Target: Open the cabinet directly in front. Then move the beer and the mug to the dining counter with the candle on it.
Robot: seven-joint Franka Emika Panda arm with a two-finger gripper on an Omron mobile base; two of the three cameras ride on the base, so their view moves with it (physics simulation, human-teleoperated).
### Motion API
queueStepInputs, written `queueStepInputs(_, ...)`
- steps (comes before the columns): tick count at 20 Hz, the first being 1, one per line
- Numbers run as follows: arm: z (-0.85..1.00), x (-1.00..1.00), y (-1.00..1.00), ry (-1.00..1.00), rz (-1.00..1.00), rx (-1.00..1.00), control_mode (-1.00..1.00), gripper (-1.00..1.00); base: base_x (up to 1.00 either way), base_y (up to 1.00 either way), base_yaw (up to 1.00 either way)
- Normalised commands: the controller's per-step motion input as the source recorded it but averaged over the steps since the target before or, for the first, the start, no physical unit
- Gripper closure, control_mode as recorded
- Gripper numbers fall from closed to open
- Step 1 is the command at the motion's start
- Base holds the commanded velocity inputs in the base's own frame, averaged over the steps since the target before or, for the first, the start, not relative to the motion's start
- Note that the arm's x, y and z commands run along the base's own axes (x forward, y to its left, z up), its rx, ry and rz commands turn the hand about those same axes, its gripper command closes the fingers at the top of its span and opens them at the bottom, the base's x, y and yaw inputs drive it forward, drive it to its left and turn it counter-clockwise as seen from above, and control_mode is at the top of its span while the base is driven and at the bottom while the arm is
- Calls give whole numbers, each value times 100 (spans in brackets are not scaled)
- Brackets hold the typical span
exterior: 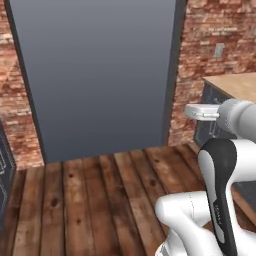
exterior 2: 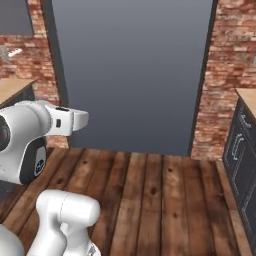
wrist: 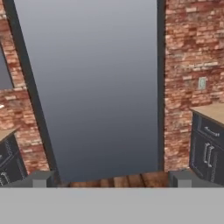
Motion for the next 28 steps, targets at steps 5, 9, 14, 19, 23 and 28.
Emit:
queueStepInputs(5,0,0,0,0,0,0,100,-100,100,-2,4)
queueStepInputs(9,0,0,0,0,0,0,100,-100,100,-15,24)
queueStepInputs(14,0,0,0,0,0,0,100,-100,74,-5,73)
queueStepInputs(19,0,0,0,0,0,0,100,-100,40,-3,81)
queueStepInputs(23,0,0,0,0,0,0,100,-100,44,-49,61)
queueStepInputs(28,0,0,0,0,0,0,100,-100,49,-88,44)
